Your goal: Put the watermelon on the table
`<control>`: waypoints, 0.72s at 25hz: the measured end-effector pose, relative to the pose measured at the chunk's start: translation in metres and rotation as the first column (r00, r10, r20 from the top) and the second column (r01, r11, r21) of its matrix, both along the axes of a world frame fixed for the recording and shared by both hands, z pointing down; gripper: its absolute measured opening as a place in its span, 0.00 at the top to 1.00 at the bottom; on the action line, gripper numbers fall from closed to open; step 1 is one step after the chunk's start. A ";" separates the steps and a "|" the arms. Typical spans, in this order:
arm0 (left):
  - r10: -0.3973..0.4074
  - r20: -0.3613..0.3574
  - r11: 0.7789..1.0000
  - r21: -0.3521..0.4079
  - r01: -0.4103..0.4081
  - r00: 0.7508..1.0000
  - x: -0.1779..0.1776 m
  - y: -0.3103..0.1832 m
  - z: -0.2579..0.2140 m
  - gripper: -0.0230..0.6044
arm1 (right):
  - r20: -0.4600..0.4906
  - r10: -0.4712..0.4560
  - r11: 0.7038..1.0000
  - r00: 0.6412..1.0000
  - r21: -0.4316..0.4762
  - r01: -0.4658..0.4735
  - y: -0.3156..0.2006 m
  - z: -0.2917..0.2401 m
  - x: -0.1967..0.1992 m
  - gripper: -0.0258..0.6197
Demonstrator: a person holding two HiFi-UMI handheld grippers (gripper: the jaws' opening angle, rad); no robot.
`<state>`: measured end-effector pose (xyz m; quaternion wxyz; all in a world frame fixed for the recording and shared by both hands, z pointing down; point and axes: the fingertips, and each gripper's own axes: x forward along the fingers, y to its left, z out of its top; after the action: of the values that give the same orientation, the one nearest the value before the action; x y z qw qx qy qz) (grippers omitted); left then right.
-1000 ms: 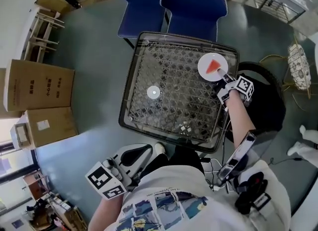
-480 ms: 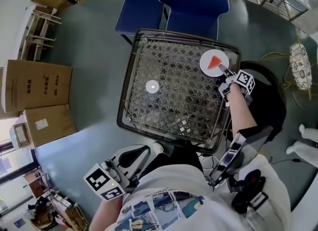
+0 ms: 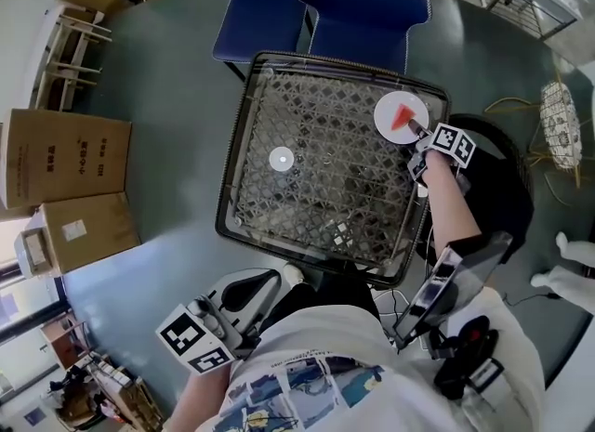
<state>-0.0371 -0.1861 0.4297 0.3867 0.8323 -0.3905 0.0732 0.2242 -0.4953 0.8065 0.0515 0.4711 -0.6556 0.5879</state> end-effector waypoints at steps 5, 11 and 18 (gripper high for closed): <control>-0.018 0.003 1.000 -0.001 0.018 1.000 -0.002 0.002 -0.001 0.95 | -0.121 -0.044 0.999 0.992 -0.026 0.041 0.000 0.000 0.001 0.83; -0.039 0.015 0.999 -0.012 0.039 0.999 -0.009 0.002 0.001 0.95 | -0.271 -0.105 0.994 0.957 -0.060 0.092 0.000 -0.001 0.000 0.77; -0.019 0.028 1.000 -0.017 0.020 0.999 -0.002 -0.001 0.002 0.95 | -0.418 -0.164 0.987 0.894 -0.073 0.147 0.002 -0.003 0.002 0.71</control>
<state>-0.0390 -0.1871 0.4321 0.3892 0.8238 -0.4033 0.0844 0.2266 -0.4936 0.8036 0.2480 0.5322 -0.6527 0.4788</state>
